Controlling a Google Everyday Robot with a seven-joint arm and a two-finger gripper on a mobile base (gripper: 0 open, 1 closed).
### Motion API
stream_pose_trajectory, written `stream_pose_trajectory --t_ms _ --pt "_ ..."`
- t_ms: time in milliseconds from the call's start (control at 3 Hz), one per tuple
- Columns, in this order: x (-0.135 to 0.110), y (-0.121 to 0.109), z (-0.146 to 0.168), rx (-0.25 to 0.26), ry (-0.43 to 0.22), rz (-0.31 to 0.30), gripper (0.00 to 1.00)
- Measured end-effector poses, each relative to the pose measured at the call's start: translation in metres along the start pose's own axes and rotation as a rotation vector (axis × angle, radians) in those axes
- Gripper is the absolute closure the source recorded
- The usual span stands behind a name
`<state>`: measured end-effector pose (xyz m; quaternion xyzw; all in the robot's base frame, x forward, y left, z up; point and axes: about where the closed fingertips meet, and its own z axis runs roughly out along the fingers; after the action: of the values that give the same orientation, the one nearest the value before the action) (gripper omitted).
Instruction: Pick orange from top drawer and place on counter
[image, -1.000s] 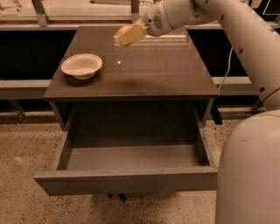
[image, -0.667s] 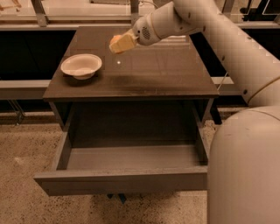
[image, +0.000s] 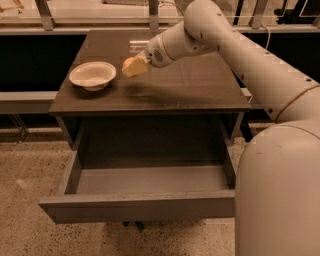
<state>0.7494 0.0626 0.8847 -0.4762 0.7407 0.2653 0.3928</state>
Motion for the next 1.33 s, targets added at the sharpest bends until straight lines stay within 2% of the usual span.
stream_pose_trajectory --t_ms 333,667,1000,1333 --pt "0.024 0.001 0.013 -0.009 0.019 0.008 1.00" --pt "0.037 0.003 0.020 -0.010 0.026 0.006 0.85" --pt "0.037 0.005 0.024 -0.017 0.028 0.006 0.54" --pt "0.037 0.006 0.027 -0.022 0.029 0.006 0.30"
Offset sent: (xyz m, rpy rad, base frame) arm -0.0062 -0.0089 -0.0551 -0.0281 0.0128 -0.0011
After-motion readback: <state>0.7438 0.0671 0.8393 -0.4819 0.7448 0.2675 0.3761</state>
